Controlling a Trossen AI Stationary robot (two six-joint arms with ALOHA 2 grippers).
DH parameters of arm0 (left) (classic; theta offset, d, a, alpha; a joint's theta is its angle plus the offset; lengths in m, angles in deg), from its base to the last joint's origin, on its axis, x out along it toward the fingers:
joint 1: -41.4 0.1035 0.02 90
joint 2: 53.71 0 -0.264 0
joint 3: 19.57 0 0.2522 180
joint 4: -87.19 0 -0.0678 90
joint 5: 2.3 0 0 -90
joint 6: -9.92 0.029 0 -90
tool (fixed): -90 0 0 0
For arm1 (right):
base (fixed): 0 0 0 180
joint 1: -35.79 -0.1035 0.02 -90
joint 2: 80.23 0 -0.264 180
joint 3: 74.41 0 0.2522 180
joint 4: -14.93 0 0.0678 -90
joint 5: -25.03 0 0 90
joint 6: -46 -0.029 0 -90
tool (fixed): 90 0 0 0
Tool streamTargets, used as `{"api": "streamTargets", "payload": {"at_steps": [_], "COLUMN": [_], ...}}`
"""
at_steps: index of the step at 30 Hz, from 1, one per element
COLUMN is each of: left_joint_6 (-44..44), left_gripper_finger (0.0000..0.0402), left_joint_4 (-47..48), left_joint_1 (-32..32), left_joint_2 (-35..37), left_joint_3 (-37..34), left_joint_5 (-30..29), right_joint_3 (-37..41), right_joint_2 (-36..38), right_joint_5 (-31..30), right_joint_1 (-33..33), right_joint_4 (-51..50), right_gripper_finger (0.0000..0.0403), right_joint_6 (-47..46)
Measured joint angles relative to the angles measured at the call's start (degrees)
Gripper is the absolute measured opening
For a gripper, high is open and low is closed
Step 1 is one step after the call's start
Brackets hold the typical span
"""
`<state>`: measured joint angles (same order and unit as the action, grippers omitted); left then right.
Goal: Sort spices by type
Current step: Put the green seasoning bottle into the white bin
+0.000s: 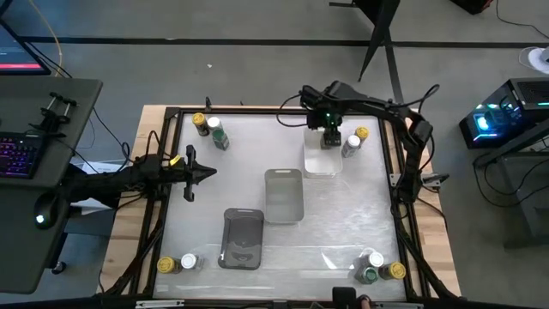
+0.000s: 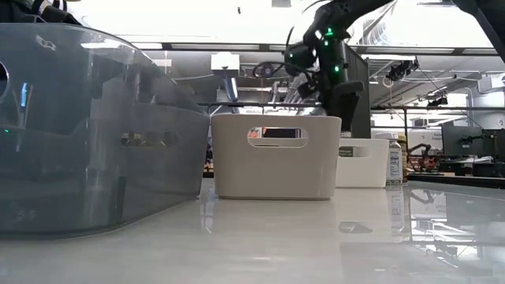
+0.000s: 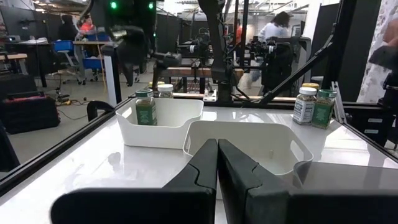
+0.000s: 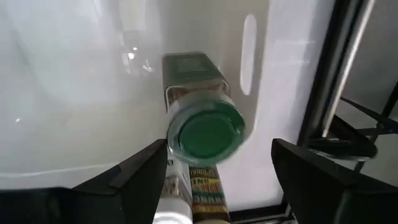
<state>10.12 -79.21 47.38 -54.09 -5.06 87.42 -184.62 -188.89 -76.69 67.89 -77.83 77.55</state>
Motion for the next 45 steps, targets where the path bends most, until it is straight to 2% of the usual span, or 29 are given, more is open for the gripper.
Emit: {"api": "streamTargets", "payload": {"at_steps": [5, 9, 13, 19, 23, 24, 27, 30, 32, 34, 36, 40, 43, 45], "left_joint_6": [0.0, 0.0, 0.0, 0.0, 0.14, -2.35, -17.74, -28.55, -30.12, -27.85, -27.71, -29.08, -19.57, -14.94], "left_gripper_finger": [0.0001, 0.0001, 0.0001, 0.0001, 0.0001, 0.0001, 0.0001, 0.0001, 0.0001, 0.0001, 0.0001, 0.0001, 0.0001, 0.0001], "left_joint_4": [0.0, 0.0, 0.0, 0.0, -1.44, -3.61, -16.36, -34.19, -47.06, -54.85, -51.19, -30.6, -16.74, -4.88], "left_joint_1": [-0.01, 0.0, 0.0, 0.0, -0.02, -0.06, -0.2, -0.2, -0.2, 0.0, 0.07, 0.07, 0.95, 2.47], "left_joint_2": [0.0, 0.0, 0.02, 0.0, -0.02, -0.02, -0.32, -0.92, -1.29, -2.54, -5.7, -20.26, -31.62, -37.41], "left_joint_3": [-0.01, -0.02, -0.01, 0.0, -0.02, -0.02, -0.02, -0.02, 0.03, 1.01, 5.19, 18.95, 30.72, 38.82], "left_joint_5": [-0.02, -0.02, -0.02, 0.0, -0.18, -0.18, -1.4, -8.85, -15.28, -21.27, -23.28, -21.73, -22.13, -24.51], "right_joint_3": [-6.3, -12.33, -18.36, -24.46, -25.43, -25.51, -25.53, -25.53, -25.53, -25.5, -25.5, -25.5, -25.5, -25.44], "right_joint_2": [0.02, 0.04, 0.11, 0.15, 0.15, 0.15, 0.15, 0.15, 0.15, 0.15, 0.15, 0.15, 0.29, 0.86], "right_joint_5": [0.3, 4.68, 14.31, 35.85, 42.96, 44.16, 46.46, 47.55, 47.64, 47.77, 48.4, 48.96, 49.68, 49.83], "right_joint_1": [0.0, 0.02, -0.23, -0.44, -1.47, -1.86, -2.95, -3.71, -4.03, -4.17, -4.31, -4.31, -4.04, -3.98], "right_joint_4": [-2.63, -2.61, -0.74, 10.33, 18.05, 18.91, 18.09, 14.46, 11.32, 8.15, 6.34, 6.21, 6.27, 4.95], "right_gripper_finger": [0.0284, 0.0284, 0.0284, 0.0284, 0.0284, 0.0284, 0.0284, 0.0284, 0.0284, 0.0284, 0.0284, 0.0284, 0.0284, 0.0284], "right_joint_6": [-2.41, -6.98, -12.99, -23.74, -28.0, -28.24, -28.24, -28.12, -27.55, -26.46, -25.49, -25.03, -25.27, -25.25]}}
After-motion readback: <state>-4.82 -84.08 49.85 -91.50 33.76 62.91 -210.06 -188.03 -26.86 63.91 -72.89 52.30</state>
